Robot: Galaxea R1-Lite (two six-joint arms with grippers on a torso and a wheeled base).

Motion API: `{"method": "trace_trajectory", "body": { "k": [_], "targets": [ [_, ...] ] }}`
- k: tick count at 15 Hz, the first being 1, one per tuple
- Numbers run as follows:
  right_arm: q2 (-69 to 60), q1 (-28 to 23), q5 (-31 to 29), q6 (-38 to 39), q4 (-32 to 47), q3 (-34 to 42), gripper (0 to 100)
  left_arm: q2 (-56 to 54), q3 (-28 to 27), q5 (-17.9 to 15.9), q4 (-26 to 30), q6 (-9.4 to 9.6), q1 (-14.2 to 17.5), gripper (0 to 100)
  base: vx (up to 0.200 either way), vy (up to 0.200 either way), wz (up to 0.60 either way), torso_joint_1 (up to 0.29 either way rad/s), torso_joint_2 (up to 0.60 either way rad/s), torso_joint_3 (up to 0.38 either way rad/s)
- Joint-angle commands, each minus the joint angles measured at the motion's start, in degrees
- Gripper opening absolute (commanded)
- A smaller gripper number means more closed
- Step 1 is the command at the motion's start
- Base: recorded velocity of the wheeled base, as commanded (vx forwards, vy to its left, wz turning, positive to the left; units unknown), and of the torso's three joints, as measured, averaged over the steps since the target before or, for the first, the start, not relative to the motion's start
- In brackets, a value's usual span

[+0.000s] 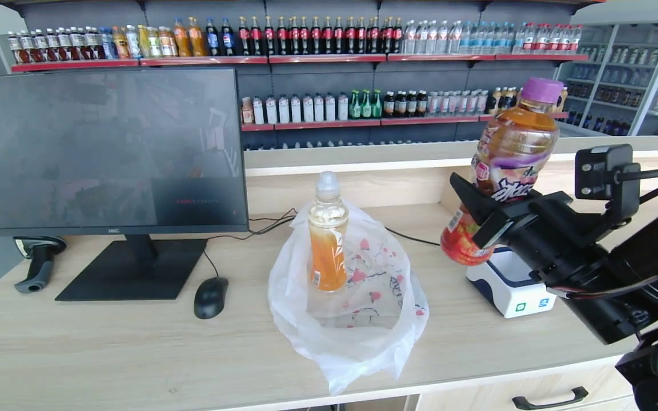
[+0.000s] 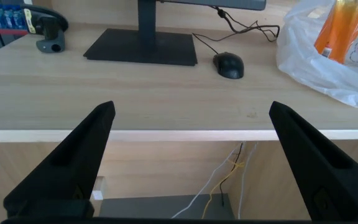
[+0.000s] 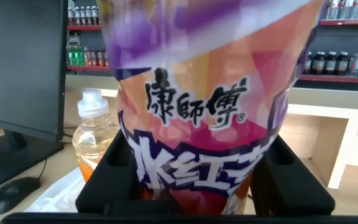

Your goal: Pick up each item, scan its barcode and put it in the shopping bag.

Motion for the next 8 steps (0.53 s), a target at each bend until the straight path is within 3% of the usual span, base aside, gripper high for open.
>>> {"method": "trace_trajectory", "body": {
  "k": [1, 5, 8],
  "targets": [
    [0.23, 0.54, -0.02, -0.02, 0.21, 0.23, 0, -0.02, 0.00, 0.01, 0.00, -0.04, 0.00, 100, 0.000, 0.000, 0.00, 0.000, 0.00, 0.000],
    [0.05, 0.54, -0.02, -0.02, 0.21, -0.74, 0, -0.02, 0.00, 0.01, 0.00, -0.04, 0.00, 100, 0.000, 0.000, 0.00, 0.000, 0.00, 0.000],
    [-1.00, 0.54, -0.02, -0.02, 0.21, 0.14, 0, -0.02, 0.00, 0.01, 0.00, -0.04, 0.00, 100, 0.000, 0.000, 0.60, -0.011, 0.00, 0.007]
  ]
}}
